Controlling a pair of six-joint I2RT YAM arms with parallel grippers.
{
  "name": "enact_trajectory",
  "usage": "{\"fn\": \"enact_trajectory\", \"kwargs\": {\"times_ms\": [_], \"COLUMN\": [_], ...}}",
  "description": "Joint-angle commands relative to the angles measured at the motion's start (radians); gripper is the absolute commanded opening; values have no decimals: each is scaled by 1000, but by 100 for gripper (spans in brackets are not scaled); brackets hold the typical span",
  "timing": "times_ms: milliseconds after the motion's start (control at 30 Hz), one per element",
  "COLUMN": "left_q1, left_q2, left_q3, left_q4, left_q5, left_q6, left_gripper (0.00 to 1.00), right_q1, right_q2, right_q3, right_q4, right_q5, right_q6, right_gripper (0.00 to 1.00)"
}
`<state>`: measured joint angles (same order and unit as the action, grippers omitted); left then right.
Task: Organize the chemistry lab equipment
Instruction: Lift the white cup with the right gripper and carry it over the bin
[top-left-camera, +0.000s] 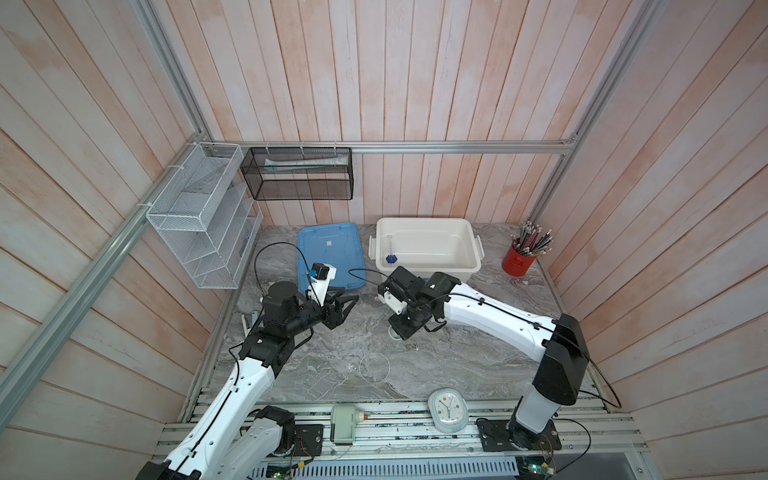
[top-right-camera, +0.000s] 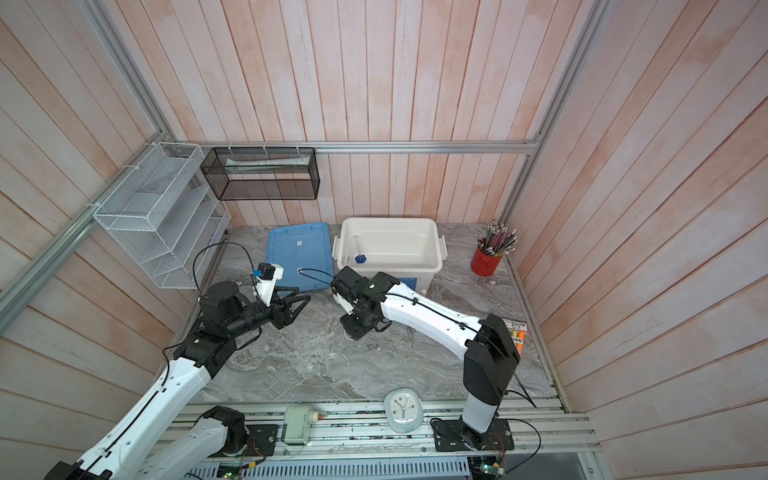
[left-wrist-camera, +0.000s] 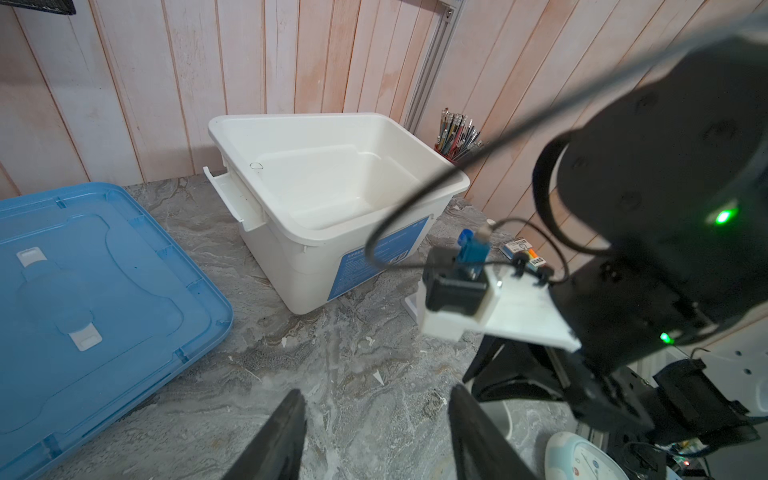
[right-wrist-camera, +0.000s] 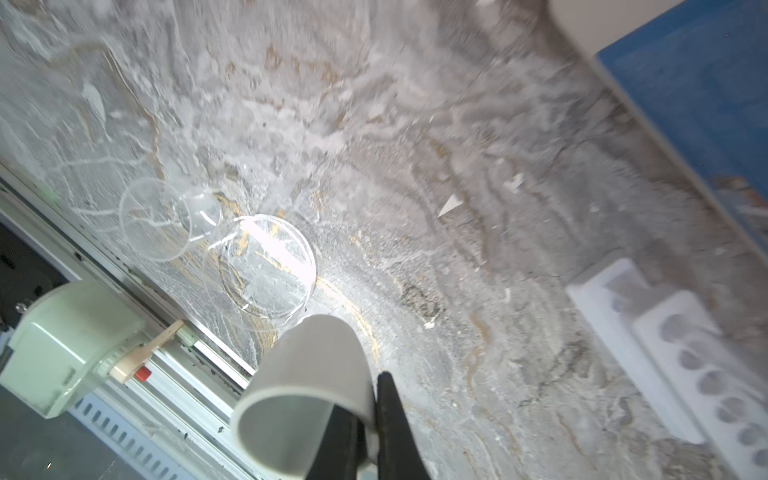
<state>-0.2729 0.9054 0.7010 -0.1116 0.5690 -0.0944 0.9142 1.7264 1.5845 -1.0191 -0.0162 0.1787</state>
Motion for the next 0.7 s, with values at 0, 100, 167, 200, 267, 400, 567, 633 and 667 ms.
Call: {"fn": "enact_trajectory", "kwargs": {"times_ms": [0, 100, 167, 200, 267, 400, 567, 633, 667], "left_q1": [8, 8, 8, 8, 9, 9, 9, 9, 9], "left_q2": [-7, -12, -14, -15, -16, -11, -9, -12, -15], "left_q3": [-15, -15, -13, -14, -12, -7, 11, 9, 11], "left_q4": [13, 6, 3, 3, 2, -3, -26, -23, -26], "left_q5": [10, 3, 2, 2, 3, 6, -11, -15, -16], "left_q6": [7, 8, 10, 8, 5, -2, -6, -15, -17], "left_gripper": [57, 57, 57, 57, 57, 57, 57, 57, 57], "right_q1": [-46, -86, -121, -144, -186, -264, -353, -379, -387], "right_q2": [-25, -4, 16, 26, 48, 119, 238, 306, 338], "right_q3": [109, 206, 274, 307, 360, 471, 607, 683, 719], "right_q4": [-128, -155, -167, -168, -162, -137, -97, -77, -72], "right_q5": [78, 114, 132, 147, 166, 190, 193, 189, 189], "right_q6": [-60, -97, -123, -132, -148, -193, -215, -234, -241], "right_gripper": [0, 0, 0, 0, 0, 0, 0, 0, 0]}}
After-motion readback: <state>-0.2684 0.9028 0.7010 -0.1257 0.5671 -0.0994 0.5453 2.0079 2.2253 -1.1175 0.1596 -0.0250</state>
